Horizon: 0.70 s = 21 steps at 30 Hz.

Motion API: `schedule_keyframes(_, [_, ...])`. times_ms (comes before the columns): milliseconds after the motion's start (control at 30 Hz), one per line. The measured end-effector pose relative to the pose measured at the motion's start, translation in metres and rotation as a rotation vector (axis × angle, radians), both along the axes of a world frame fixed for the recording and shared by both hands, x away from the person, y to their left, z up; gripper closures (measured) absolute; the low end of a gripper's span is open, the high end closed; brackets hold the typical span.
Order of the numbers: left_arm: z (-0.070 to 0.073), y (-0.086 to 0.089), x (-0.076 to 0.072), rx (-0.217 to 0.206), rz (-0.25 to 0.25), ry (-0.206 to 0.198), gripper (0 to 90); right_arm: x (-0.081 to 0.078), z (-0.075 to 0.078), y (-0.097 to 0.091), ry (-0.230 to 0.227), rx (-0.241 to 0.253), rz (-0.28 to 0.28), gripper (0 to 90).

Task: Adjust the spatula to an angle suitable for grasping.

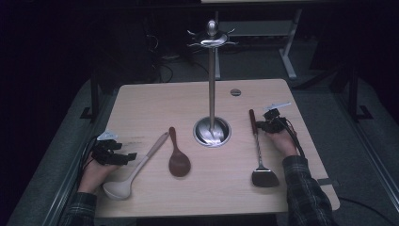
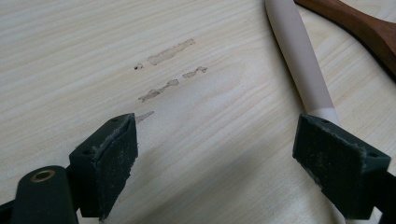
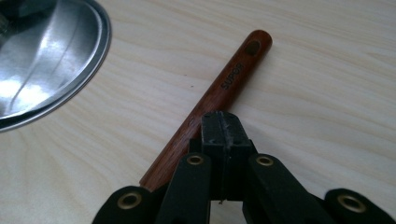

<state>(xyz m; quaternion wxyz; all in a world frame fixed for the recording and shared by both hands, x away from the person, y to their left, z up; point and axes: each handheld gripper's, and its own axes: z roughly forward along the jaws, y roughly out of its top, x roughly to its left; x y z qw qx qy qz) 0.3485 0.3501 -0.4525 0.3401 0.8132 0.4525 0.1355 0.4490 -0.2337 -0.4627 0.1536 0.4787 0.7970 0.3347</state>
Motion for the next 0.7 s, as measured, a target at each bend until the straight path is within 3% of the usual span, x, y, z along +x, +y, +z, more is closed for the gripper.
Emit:
schedule_keyframes(133, [0.000, 0.000, 0.000, 0.001, -0.001, -0.001, 13.6, -0.002, -0.001, 0.007, 0.021, -0.014, 0.021, 89.7])
schedule_keyframes(700, [-0.001, -0.001, 0.000, -0.001, -0.004, 0.007, 13.6, -0.008, 0.000, 0.030, 0.027, -0.044, 0.126, 89.6])
